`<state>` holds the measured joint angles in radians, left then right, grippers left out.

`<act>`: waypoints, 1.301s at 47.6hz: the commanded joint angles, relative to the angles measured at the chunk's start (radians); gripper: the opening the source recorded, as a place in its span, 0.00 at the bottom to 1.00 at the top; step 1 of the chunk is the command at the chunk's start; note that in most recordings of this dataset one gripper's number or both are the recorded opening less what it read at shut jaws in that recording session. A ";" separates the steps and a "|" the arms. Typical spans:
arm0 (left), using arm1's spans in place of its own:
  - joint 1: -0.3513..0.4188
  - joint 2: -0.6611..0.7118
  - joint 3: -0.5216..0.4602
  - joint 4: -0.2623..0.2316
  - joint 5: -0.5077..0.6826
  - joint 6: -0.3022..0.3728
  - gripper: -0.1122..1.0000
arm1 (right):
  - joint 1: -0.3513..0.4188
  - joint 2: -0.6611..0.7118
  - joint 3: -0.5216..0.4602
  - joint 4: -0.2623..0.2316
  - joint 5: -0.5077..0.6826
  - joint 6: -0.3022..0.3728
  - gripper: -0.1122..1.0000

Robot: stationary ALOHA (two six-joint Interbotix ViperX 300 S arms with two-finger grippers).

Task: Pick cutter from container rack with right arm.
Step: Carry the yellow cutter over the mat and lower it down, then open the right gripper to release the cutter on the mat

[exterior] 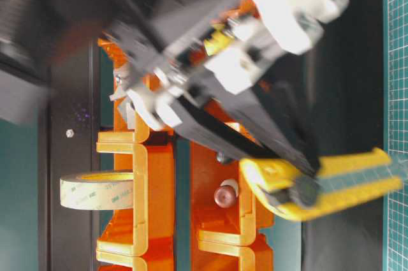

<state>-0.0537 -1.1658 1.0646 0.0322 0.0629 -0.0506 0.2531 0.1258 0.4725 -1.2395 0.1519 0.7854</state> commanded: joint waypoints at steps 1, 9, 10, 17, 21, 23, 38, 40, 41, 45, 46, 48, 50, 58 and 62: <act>-0.002 0.009 -0.031 0.003 0.003 -0.005 0.11 | -0.040 0.014 -0.046 -0.028 -0.037 0.003 0.26; -0.003 0.017 -0.026 0.003 0.006 -0.005 0.11 | -0.078 0.051 -0.058 -0.038 -0.063 0.003 0.26; -0.003 0.017 -0.026 0.003 0.006 -0.005 0.11 | -0.078 0.052 -0.057 -0.038 -0.063 0.003 0.26; -0.003 0.018 -0.026 0.003 0.012 -0.005 0.11 | -0.063 0.043 -0.020 -0.029 -0.060 0.014 0.26; -0.005 0.020 -0.026 0.003 0.025 -0.005 0.11 | -0.054 0.040 0.006 -0.012 -0.063 0.015 0.26; -0.006 0.020 -0.026 0.003 0.032 -0.005 0.11 | -0.052 0.040 0.020 0.000 -0.064 0.015 0.26; -0.006 0.021 -0.025 0.003 0.054 -0.005 0.11 | -0.031 0.049 0.077 0.058 -0.064 0.015 0.26; -0.008 0.021 -0.026 0.003 0.054 -0.005 0.11 | -0.029 0.048 0.081 0.061 -0.063 0.015 0.26; -0.008 0.021 -0.025 0.003 0.054 -0.005 0.11 | -0.028 0.046 0.084 0.063 -0.064 0.015 0.26; -0.009 0.021 -0.026 0.003 0.054 -0.005 0.11 | -0.020 0.043 0.097 0.067 -0.064 0.017 0.26; -0.009 0.020 -0.026 0.003 0.054 -0.005 0.11 | -0.018 0.041 0.098 0.067 -0.063 0.017 0.26; -0.012 0.021 -0.026 0.003 0.054 -0.006 0.11 | -0.014 0.040 0.101 0.067 -0.064 0.017 0.26; -0.014 0.021 -0.025 0.003 0.054 -0.006 0.11 | -0.011 0.040 0.104 0.067 -0.064 0.017 0.26; -0.015 0.021 -0.023 0.003 0.058 -0.043 0.11 | 0.006 0.041 0.121 0.080 -0.063 0.028 0.26; -0.018 0.021 -0.025 0.003 0.067 -0.071 0.11 | 0.012 0.040 0.127 0.087 -0.061 0.048 0.40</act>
<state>-0.0675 -1.1597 1.0661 0.0322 0.1273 -0.0982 0.2546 0.1825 0.6044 -1.1597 0.0905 0.8176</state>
